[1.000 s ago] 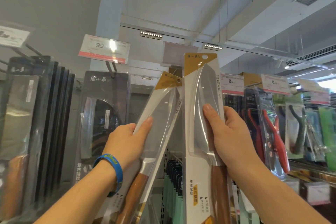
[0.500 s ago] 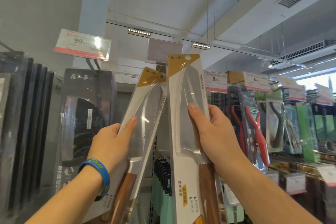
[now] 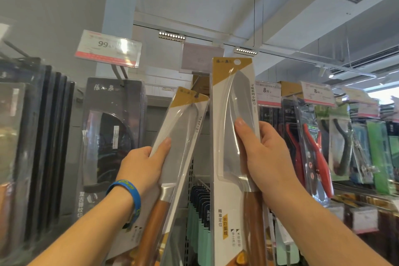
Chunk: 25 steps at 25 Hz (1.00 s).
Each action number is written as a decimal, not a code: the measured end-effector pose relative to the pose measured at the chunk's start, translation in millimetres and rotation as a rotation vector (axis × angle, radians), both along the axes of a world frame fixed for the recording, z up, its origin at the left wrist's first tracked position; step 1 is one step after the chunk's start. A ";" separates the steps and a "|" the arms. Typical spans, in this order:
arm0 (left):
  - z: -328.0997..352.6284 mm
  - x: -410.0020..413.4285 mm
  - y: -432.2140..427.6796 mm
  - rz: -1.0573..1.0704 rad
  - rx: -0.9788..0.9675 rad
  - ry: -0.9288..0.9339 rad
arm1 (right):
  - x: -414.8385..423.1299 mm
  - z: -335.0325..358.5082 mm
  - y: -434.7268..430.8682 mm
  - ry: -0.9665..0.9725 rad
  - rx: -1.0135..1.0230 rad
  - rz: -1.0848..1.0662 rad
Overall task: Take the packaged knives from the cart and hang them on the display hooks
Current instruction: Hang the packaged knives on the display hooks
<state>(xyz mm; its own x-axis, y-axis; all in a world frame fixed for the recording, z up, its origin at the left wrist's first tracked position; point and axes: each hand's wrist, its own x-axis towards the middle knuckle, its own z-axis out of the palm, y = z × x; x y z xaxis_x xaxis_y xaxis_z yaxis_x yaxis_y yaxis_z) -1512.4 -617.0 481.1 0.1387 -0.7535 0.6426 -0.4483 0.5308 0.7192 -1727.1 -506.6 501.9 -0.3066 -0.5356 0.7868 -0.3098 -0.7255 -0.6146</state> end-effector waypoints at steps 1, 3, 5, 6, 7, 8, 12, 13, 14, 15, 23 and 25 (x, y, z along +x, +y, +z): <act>4.5 -2.4 -5.6 0.015 0.015 -0.024 | 1.6 -0.1 -0.9 0.003 -0.003 0.001; 16.7 -8.9 -21.7 -0.017 0.147 -0.073 | 8.1 -2.1 -3.4 0.026 -0.001 0.006; 26.8 -15.8 -31.1 -0.013 0.351 -0.209 | 16.3 -6.5 -4.7 0.042 -0.005 0.028; 31.6 -19.0 -31.4 0.032 0.387 -0.300 | 19.6 -9.4 -4.9 0.048 -0.001 0.042; 38.2 -21.3 -29.8 0.087 0.324 -0.353 | 21.7 -12.1 -4.9 0.051 0.006 0.053; 47.5 -22.2 -25.0 0.124 0.184 -0.338 | 22.8 -14.9 -5.2 0.050 0.014 0.065; 116.3 -11.9 23.8 -0.140 -0.363 0.166 | 25.4 -29.8 -9.7 0.024 0.054 0.100; 132.5 -10.5 33.9 -0.223 -0.410 0.156 | 26.9 -34.0 -11.7 0.021 0.064 0.106; 145.0 -10.6 42.8 -0.273 -0.448 0.082 | 29.3 -37.3 -13.5 0.016 0.076 0.111; 154.3 -12.1 49.2 -0.267 -0.485 -0.015 | 31.9 -40.0 -15.5 0.007 0.091 0.118; 171.3 -18.9 49.5 0.016 -0.591 -0.279 | 53.5 -38.3 -36.2 0.015 0.206 0.112; 170.5 -16.2 48.5 0.017 -0.580 -0.294 | 56.0 -43.6 -34.5 0.066 0.119 0.046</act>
